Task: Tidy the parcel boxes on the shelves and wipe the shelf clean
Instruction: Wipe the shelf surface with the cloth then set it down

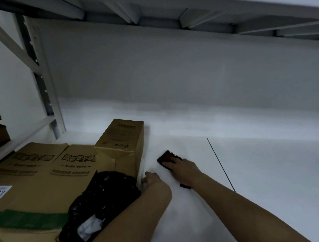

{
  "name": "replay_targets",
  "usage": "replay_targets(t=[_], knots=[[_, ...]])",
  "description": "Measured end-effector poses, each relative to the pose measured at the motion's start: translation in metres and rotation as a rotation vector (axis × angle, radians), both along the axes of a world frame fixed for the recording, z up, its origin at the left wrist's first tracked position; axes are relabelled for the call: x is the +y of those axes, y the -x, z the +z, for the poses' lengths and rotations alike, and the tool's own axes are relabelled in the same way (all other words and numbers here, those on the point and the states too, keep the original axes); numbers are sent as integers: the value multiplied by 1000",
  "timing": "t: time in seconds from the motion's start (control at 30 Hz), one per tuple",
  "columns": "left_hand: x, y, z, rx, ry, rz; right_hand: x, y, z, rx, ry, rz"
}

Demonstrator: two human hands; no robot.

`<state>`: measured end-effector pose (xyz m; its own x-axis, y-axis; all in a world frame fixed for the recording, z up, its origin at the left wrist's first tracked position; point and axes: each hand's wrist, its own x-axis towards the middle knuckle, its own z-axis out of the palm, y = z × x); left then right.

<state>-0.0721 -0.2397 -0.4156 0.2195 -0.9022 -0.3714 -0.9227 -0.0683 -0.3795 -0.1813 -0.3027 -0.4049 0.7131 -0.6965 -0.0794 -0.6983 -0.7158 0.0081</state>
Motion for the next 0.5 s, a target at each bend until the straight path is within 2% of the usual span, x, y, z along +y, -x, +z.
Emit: replay_targets(t=[0.03, 0.1, 0.17, 0.2, 0.23, 0.27, 0.33, 0.4, 0.47, 0.5], knots=[[2, 5, 5, 153, 76, 24, -1, -6, -3, -25, 23, -49], [5, 10, 9, 103, 3, 88, 12, -19, -8, -12, 67, -21], [4, 8, 7, 117, -11, 16, 22, -21, -13, -25, -1, 77], [-1, 6, 2, 55, -64, -32, 22, -16, -14, -44, -34, 145], [-3, 3, -1, 48, -25, -70, 18, -8, -17, -61, -36, 181], [-2, 1, 3, 105, 19, 42, 16, 3, -15, -47, -32, 182], [-7, 0, -2, 102, 4, 56, 11, 27, -9, -82, 4, 33], [-1, 3, 1, 0, -77, -51, 8, 45, -4, -1, 49, -266], [-6, 2, -4, -163, -141, -241, 12, 44, 2, 99, 93, -455], [-9, 0, -10, -87, -88, -145, 15, 38, 0, 117, 73, -493]])
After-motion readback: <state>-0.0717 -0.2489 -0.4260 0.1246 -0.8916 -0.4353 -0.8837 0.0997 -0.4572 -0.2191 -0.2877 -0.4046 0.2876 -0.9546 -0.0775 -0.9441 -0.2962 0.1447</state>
